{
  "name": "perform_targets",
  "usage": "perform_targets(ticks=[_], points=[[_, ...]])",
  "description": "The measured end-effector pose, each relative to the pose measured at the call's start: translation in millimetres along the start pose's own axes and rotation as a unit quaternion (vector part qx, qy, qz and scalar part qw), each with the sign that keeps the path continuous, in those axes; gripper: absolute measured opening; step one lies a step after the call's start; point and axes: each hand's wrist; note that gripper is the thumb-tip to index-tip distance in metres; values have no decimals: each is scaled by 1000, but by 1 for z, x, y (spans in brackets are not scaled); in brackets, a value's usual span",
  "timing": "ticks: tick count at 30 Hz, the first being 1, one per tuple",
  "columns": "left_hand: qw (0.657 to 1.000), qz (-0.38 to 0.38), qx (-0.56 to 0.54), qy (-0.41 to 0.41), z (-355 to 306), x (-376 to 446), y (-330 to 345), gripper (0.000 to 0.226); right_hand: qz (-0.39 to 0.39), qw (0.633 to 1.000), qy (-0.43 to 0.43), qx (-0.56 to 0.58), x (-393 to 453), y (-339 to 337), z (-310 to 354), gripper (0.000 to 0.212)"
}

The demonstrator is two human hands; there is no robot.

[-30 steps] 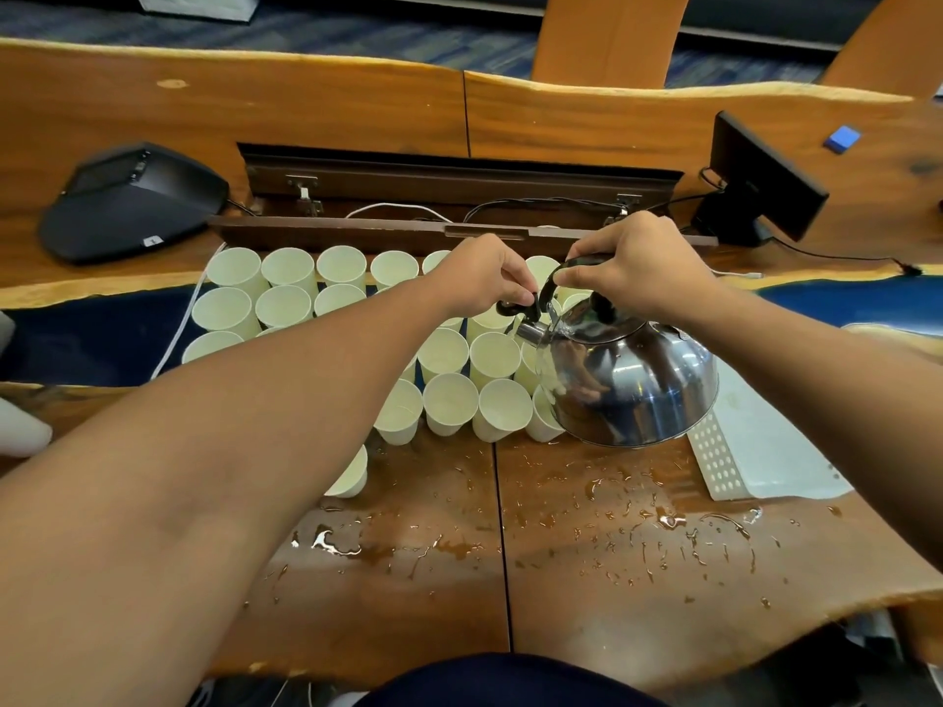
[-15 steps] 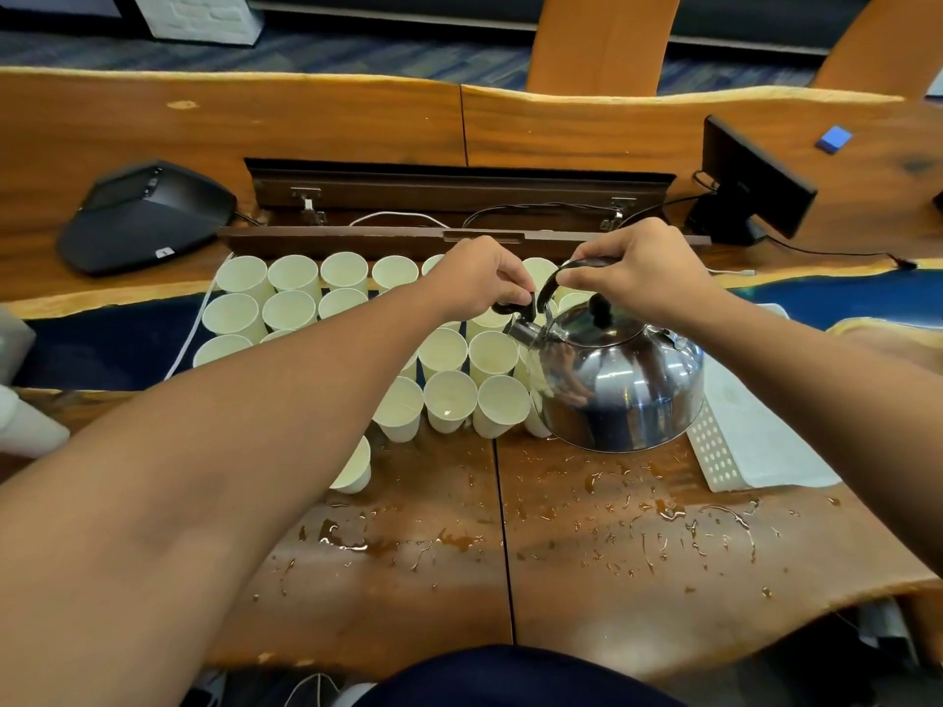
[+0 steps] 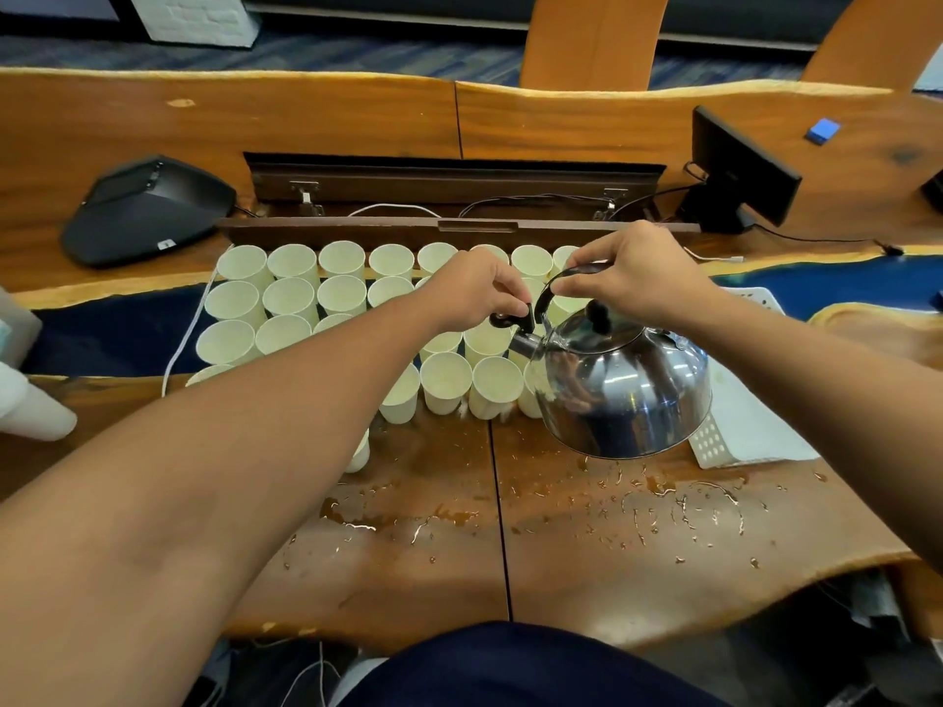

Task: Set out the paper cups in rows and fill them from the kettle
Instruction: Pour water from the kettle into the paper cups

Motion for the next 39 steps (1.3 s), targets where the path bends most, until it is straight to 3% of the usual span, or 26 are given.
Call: perform_targets(ticks=[13, 39], points=[[1000, -9, 25, -4, 6, -6, 14, 12, 11, 999, 16, -38, -5, 10, 7, 37], [999, -3, 24, -26, 2, -19, 18, 12, 7, 999, 4, -48, -18, 15, 13, 30]])
Point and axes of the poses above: each hand's wrist, its own x-axis towards the middle knuckle, its own y-axis out of the palm, z = x × y, and after that the axes turned 3 degrees about x, right-handed
